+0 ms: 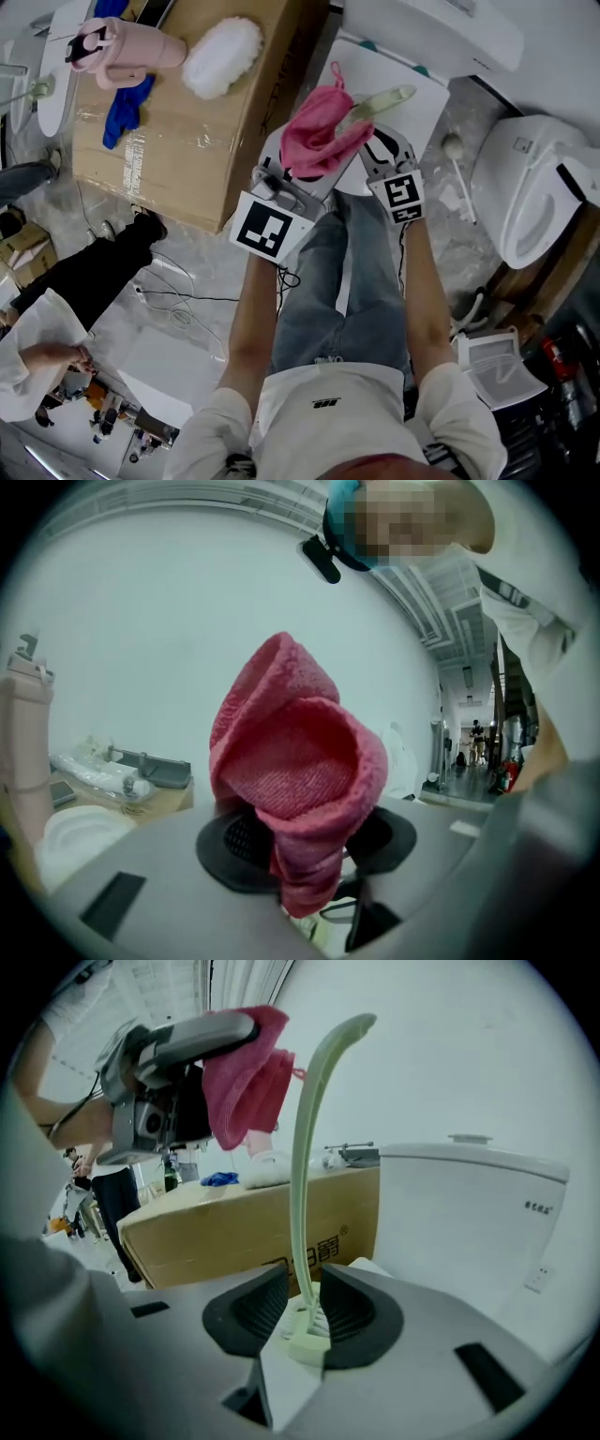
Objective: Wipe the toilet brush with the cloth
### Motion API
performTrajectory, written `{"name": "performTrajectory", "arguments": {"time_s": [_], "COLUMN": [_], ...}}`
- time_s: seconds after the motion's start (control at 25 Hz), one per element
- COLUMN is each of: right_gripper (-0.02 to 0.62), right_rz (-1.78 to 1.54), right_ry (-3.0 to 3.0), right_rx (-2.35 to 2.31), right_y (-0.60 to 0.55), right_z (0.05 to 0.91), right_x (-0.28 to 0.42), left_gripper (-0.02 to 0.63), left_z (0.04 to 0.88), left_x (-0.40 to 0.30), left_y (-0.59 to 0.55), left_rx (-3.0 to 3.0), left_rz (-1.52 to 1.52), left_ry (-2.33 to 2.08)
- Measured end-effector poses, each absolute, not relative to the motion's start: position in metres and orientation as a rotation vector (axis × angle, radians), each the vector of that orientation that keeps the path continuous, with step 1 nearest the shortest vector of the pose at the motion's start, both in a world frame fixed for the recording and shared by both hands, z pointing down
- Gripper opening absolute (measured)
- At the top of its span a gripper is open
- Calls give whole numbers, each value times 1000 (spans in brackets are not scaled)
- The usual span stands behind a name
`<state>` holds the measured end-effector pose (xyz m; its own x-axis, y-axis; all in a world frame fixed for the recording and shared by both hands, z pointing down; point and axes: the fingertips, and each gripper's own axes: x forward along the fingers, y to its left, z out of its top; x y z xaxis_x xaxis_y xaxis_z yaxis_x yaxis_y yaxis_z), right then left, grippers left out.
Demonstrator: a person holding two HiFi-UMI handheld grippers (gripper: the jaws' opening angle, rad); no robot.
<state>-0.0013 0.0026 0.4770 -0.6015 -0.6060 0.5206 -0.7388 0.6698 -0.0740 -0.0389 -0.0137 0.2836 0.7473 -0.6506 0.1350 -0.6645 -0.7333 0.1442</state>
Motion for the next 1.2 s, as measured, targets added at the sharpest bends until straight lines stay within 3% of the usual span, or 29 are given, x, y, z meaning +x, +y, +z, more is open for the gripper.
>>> {"name": "performTrajectory", "arguments": {"time_s": [0.28, 0.88, 1.2], "right_gripper": [-2, -5, -5], "right_rz": [377, 216, 167], "right_ry": [-2523, -2617, -2633], "right_rx": [1225, 1319, 1264], "right_y": [14, 68, 72], "right_z": [390, 198, 161], "right_x": [12, 27, 30], "left_gripper": [184, 122, 110], "left_z": [278, 210, 183], "left_x": [-55, -71, -66], "left_y": [4, 59, 63], "left_rx": [2714, 2655, 2639], "left_rz": [138, 218, 231], "left_ry": [-1130, -1201, -1201]}}
